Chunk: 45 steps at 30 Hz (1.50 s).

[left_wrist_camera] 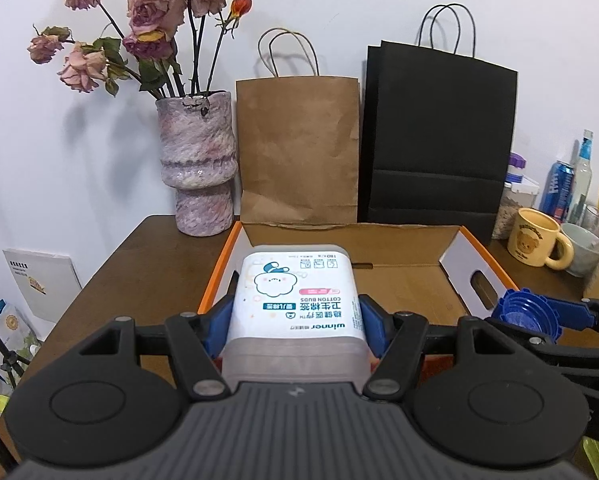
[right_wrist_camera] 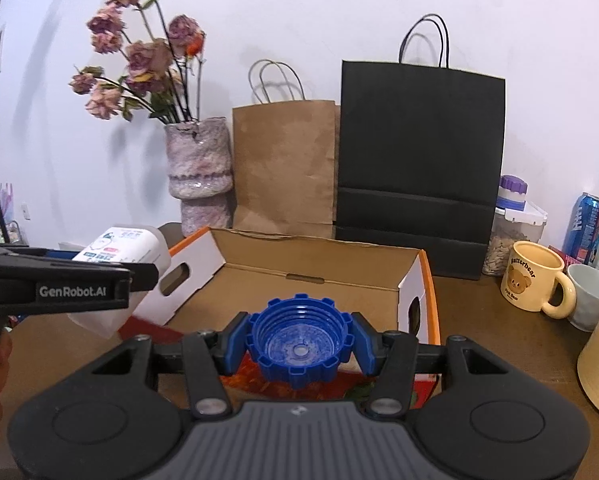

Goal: Organize rigid objects
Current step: 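Lower both held items into the red box and open both tools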

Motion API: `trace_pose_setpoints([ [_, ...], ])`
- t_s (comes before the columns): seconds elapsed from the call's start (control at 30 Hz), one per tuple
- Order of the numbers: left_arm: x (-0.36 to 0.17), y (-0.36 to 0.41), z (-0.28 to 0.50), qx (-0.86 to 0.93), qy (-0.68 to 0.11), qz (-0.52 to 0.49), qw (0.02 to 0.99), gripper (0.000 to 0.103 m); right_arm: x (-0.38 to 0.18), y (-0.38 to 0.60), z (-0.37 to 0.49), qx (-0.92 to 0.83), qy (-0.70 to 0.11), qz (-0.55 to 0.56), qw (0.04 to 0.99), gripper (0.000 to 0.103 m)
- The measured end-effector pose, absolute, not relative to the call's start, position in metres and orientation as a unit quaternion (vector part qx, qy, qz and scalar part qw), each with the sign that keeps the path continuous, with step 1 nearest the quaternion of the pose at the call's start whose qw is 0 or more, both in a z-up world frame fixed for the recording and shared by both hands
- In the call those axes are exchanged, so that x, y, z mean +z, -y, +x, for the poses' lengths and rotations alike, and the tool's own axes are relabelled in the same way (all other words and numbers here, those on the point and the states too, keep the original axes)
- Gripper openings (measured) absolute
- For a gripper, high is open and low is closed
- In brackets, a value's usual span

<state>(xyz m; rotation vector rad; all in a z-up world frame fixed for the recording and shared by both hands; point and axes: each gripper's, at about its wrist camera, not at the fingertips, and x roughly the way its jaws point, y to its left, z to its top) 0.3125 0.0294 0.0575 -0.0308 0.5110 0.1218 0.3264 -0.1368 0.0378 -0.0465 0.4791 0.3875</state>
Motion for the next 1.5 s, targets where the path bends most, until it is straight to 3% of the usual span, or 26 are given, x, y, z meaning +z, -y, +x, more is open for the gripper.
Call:
trace_pose_setpoints([
  [0.67,0.034,-0.047,0.406,0.091,-0.27,-0.011,0.958,0.066,0.009,0.11,0.43,0.169,-0.287,-0.039,0.942,0.052],
  [1.4,0.009,-0.06,0.437,0.104,-0.286,-0.001,0.953,0.067,-0.018,0.102,0.471,0.145,-0.311,-0.047,0.938,0.053],
  [1.43,0.01,-0.06,0.435,0.101,-0.28,-0.001,0.955,0.072,-0.019,0.102,0.471,0.143,-0.311,-0.048,0.938,0.063],
  [1.47,0.012,-0.06,0.433,0.102,-0.274,-0.001,0.956,0.086,-0.019,0.103,0.47,0.14,-0.309,-0.049,0.94,0.072],
  [1.5,0.014,-0.06,0.432,0.105,-0.268,0.0,0.958,0.093,-0.019,0.104,0.469,0.137,-0.304,-0.049,0.941,0.09],
])
